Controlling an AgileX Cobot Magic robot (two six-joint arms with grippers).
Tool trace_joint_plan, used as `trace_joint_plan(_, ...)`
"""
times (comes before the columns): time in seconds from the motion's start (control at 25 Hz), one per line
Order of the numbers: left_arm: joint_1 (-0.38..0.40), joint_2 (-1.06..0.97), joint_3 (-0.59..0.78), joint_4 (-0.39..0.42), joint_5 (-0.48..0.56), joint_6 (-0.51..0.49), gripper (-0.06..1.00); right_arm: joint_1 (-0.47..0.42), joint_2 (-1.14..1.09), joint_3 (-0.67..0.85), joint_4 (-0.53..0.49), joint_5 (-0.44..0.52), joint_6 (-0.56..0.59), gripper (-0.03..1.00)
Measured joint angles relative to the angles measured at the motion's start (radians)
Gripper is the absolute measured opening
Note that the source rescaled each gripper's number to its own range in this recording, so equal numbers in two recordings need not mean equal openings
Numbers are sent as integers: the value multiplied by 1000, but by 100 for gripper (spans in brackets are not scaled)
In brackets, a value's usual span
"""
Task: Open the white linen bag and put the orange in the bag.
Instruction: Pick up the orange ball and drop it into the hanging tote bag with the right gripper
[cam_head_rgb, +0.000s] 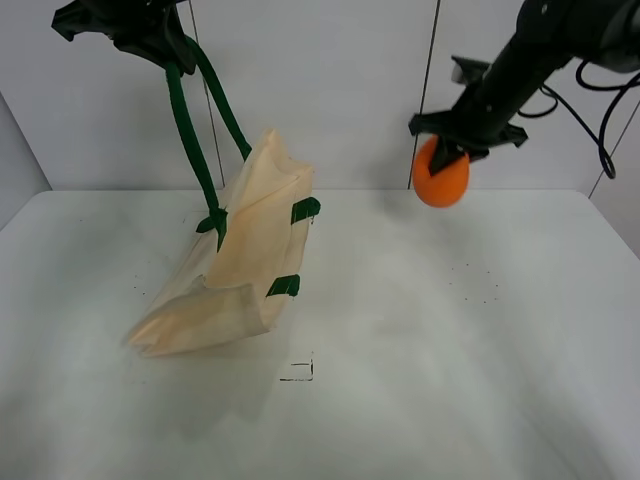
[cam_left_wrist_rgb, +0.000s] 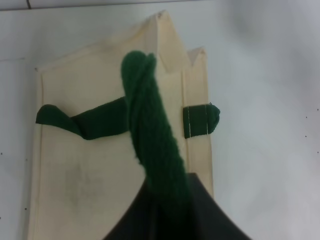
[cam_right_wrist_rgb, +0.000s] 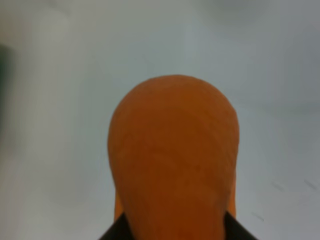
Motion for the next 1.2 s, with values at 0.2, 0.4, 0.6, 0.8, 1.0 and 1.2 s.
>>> trace_joint_plan(0.2,0,0,0,0,0,0,0,145,4,-51,110,-29,-1,1)
trace_joint_plan(0.4,0,0,0,0,0,1,0,269,69,-53,160,-89,-1,1)
trace_joint_plan(0.6,0,0,0,0,0,1,0,322,170,-53,239,-153,-1,1)
trace_joint_plan(0.8,0,0,0,0,0,2,0,335,233,-53,278,-200,2,1)
trace_joint_plan(1.0,0,0,0,0,0,2,0,336,259,-53,309,-209,-50,11)
trace_joint_plan(1.2,0,0,0,0,0,2,0,336,259,-53,307,-213,-82,85)
